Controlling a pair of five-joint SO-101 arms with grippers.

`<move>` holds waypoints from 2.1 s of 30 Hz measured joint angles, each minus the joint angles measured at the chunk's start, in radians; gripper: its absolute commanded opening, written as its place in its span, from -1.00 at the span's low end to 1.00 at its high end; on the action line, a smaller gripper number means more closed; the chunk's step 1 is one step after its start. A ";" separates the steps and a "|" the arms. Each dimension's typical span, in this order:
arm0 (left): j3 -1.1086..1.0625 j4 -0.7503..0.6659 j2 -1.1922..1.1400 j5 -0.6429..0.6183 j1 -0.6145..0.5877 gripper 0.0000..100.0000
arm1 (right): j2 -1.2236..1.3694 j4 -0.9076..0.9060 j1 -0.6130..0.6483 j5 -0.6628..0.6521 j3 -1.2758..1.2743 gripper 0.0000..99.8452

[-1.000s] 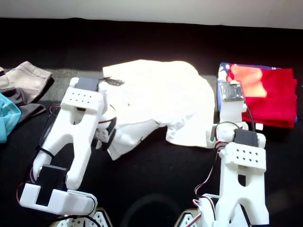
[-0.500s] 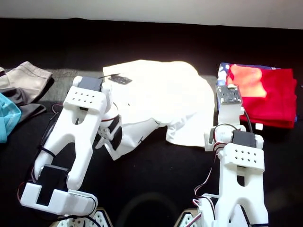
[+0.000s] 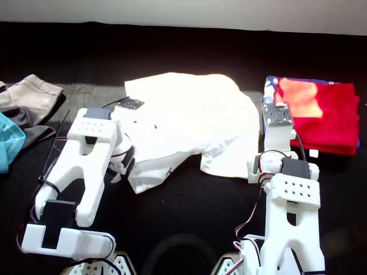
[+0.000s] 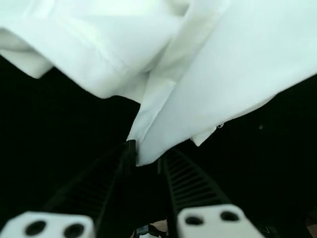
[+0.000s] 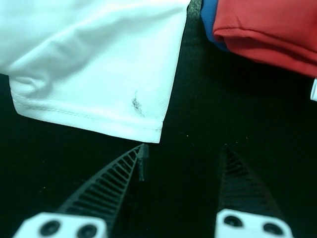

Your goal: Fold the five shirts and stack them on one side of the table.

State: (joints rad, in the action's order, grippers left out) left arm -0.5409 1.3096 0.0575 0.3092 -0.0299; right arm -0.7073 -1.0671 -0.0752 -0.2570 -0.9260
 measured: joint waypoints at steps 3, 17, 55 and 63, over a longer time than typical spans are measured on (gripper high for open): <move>-0.048 -0.055 0.000 0.009 -0.006 -0.66 | 0.000 0.000 0.000 0.000 0.000 -0.55; -0.109 -0.166 0.000 -0.083 -0.006 -0.77 | 0.000 0.000 0.000 0.000 0.000 -0.55; 0.473 0.247 -0.115 -0.083 -0.173 -0.98 | 0.543 -0.074 0.130 0.247 0.304 -0.42; 0.473 0.247 -0.118 -0.081 -0.172 -0.98 | 0.677 -0.075 0.311 0.264 0.374 -0.42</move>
State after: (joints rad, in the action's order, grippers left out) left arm -0.0683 1.5566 -0.0606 0.2279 -0.2018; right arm -0.0307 -1.1423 0.2363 0.0069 -0.5516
